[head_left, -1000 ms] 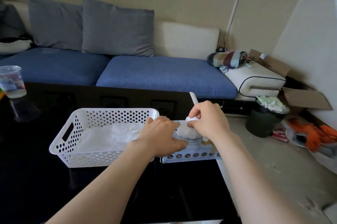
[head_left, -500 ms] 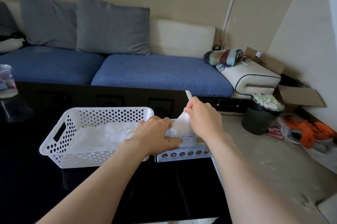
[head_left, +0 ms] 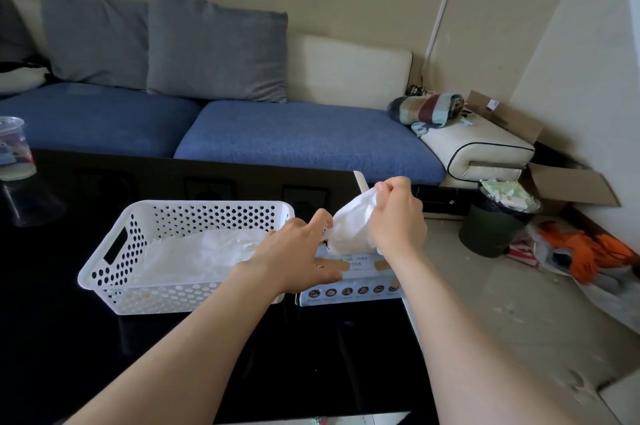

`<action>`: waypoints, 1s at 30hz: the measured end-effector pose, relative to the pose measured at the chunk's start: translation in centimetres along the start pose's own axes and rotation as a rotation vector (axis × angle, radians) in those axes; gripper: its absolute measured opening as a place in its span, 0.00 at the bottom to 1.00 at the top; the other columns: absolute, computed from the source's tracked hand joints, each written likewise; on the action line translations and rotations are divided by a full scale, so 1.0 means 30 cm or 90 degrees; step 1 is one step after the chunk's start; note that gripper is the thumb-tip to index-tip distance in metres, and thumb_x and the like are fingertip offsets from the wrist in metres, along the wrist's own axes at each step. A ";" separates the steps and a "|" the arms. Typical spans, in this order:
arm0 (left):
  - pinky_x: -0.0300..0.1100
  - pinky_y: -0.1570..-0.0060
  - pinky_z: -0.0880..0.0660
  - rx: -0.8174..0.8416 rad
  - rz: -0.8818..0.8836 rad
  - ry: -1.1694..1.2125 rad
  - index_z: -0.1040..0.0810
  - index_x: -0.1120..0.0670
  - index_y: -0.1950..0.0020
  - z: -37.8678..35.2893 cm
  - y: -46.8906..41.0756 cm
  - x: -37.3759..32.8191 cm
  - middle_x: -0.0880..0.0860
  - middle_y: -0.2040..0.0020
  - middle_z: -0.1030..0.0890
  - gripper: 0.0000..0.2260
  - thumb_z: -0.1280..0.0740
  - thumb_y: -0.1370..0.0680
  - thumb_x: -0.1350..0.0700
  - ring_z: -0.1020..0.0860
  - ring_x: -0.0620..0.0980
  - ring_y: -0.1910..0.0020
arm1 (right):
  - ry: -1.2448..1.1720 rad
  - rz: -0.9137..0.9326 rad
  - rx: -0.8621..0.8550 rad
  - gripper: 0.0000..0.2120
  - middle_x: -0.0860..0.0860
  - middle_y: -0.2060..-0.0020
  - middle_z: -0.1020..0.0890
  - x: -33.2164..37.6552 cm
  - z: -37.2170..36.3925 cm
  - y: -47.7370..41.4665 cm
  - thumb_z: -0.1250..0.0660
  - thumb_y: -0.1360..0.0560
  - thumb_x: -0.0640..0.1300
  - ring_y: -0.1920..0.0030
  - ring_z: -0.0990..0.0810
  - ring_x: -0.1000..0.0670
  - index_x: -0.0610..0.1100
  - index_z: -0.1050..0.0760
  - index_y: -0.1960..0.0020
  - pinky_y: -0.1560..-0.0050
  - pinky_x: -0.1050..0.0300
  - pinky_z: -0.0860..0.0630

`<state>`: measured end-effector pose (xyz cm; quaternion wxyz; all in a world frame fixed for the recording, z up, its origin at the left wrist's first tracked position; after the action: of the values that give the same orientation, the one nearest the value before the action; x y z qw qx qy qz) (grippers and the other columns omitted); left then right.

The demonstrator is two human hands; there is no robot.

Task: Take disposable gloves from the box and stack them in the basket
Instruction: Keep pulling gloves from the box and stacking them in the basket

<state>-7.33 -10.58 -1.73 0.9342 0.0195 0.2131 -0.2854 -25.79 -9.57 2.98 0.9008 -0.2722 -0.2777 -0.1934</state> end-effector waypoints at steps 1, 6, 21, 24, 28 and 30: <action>0.53 0.45 0.21 0.001 -0.001 0.001 0.38 0.43 0.32 -0.003 -0.002 0.001 0.51 0.44 0.23 0.33 0.27 0.29 0.33 0.23 0.52 0.46 | -0.039 -0.020 -0.004 0.14 0.52 0.53 0.26 -0.007 0.003 -0.003 0.47 0.10 0.51 0.54 0.28 0.48 0.43 0.29 0.38 0.56 0.51 0.34; 0.53 0.48 0.19 0.003 0.012 0.018 0.40 0.41 0.33 -0.014 -0.011 0.016 0.51 0.42 0.24 0.34 0.28 0.30 0.30 0.22 0.52 0.48 | -0.194 0.031 -0.020 0.12 0.55 0.58 0.24 0.009 0.002 -0.005 0.42 0.11 0.48 0.57 0.25 0.52 0.41 0.25 0.43 0.58 0.61 0.31; 0.54 0.35 0.29 0.017 -0.018 -0.063 0.31 0.44 0.24 -0.013 -0.007 0.002 0.50 0.32 0.24 0.31 0.33 0.23 0.32 0.32 0.51 0.29 | -0.389 0.078 -0.235 0.12 0.58 0.61 0.25 0.106 0.147 0.027 0.45 0.11 0.44 0.62 0.24 0.64 0.37 0.28 0.42 0.62 0.68 0.31; 0.54 0.32 0.34 -0.007 -0.002 -0.028 0.26 0.45 0.28 0.001 -0.007 0.012 0.47 0.34 0.23 0.30 0.33 0.24 0.29 0.31 0.50 0.29 | -0.443 0.042 -0.233 0.10 0.56 0.60 0.26 0.129 0.161 0.036 0.46 0.10 0.44 0.63 0.25 0.65 0.40 0.30 0.42 0.60 0.69 0.31; 0.54 0.30 0.29 -0.109 0.015 0.158 0.22 0.45 0.33 0.088 0.002 0.015 0.42 0.35 0.20 0.27 0.32 0.26 0.32 0.26 0.44 0.32 | -0.541 -0.094 -0.121 0.11 0.55 0.52 0.23 0.130 0.106 0.040 0.47 0.10 0.49 0.54 0.24 0.60 0.45 0.29 0.41 0.54 0.68 0.29; 0.51 0.35 0.24 -0.162 0.008 0.317 0.21 0.45 0.35 0.142 0.023 0.009 0.40 0.39 0.18 0.24 0.27 0.27 0.36 0.22 0.39 0.37 | -0.574 -0.161 -0.051 0.11 0.54 0.49 0.22 0.129 0.058 0.047 0.47 0.10 0.50 0.49 0.22 0.55 0.49 0.28 0.44 0.49 0.60 0.25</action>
<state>-5.11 -10.82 1.98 0.8499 -0.0273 0.4701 -0.2366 -22.81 -8.19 5.99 0.6485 -0.3273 -0.6647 -0.1747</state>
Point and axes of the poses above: each hand's wrist, its own y-axis away from the middle knuckle, its own z-axis out of the back of the hand, x = y × z, the point moved 7 cm from there along -y, towards the middle knuckle
